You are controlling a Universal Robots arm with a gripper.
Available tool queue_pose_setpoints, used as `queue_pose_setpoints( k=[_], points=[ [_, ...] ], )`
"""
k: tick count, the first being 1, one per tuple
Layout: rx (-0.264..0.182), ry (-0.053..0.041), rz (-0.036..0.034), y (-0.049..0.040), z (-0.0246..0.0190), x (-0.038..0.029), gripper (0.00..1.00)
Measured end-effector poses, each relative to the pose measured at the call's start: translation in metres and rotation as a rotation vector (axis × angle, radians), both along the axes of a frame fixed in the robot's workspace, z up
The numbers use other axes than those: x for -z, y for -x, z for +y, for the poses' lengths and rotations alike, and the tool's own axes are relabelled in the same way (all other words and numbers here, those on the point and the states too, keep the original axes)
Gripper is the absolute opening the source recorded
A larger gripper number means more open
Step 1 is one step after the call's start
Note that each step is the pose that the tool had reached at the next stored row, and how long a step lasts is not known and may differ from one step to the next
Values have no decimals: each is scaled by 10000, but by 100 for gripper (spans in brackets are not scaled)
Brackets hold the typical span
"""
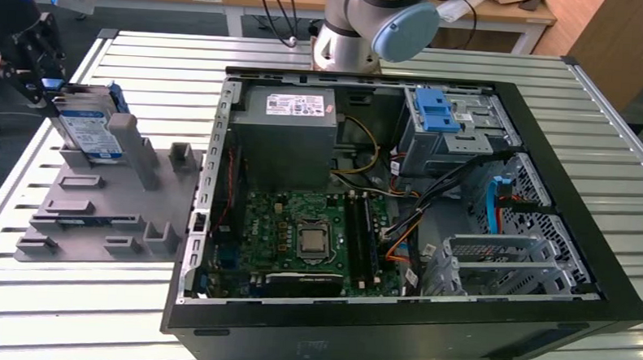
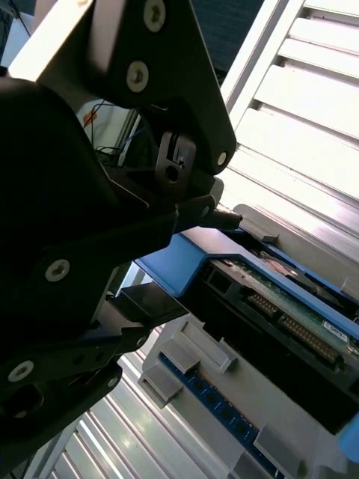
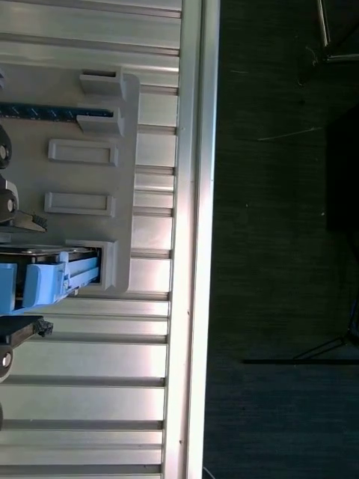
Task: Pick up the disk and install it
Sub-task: 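Pick up the disk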
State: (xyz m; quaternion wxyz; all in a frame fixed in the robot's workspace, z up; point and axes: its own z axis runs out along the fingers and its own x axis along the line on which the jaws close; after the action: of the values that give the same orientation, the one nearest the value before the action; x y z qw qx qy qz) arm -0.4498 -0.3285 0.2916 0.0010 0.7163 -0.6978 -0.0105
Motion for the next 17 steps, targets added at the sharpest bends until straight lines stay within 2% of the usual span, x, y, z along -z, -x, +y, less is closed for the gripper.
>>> queue_pose_setpoints(
  k=[8, 9, 17],
  points=[
    [2, 1, 2, 0, 0, 8, 53],
    [1, 1, 1, 0, 0, 9, 47],
    [1, 2, 2, 0, 0, 18, 45]
  ],
)
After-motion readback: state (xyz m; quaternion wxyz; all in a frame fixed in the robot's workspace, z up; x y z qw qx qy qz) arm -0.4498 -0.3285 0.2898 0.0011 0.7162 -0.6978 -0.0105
